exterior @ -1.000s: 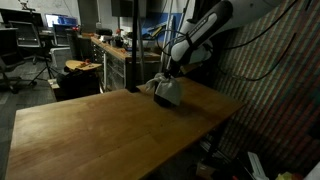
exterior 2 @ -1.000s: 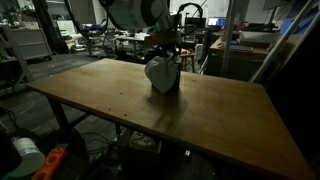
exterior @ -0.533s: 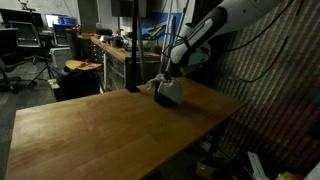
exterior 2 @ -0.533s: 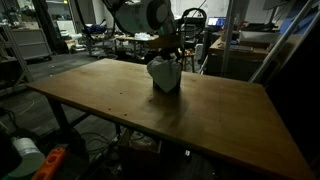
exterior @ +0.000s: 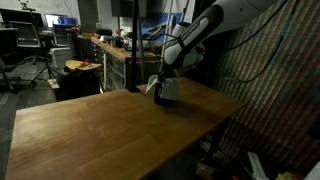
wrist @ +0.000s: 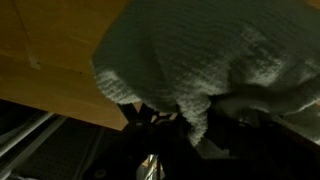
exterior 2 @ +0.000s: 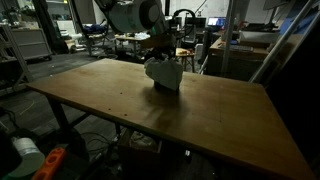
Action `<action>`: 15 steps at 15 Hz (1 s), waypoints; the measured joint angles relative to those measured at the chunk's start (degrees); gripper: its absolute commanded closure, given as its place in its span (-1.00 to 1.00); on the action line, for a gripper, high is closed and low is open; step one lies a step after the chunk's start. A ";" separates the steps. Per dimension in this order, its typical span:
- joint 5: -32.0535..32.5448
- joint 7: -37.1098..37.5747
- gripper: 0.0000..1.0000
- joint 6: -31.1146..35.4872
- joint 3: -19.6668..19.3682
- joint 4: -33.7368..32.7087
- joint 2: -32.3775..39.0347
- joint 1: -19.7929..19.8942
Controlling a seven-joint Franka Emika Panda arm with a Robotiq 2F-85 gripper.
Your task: Put the white towel in the black box
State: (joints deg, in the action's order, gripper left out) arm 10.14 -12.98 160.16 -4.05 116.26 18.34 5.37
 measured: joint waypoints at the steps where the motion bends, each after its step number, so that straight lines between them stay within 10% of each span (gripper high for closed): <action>1: 0.05 0.01 0.86 -0.21 0.01 0.13 0.05 -0.51; 15: 0.91 -1.05 0.85 -4.26 0.56 -0.53 2.42 -1.64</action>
State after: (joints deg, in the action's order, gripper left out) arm 11.05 -14.03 155.90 -3.50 115.73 20.77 3.73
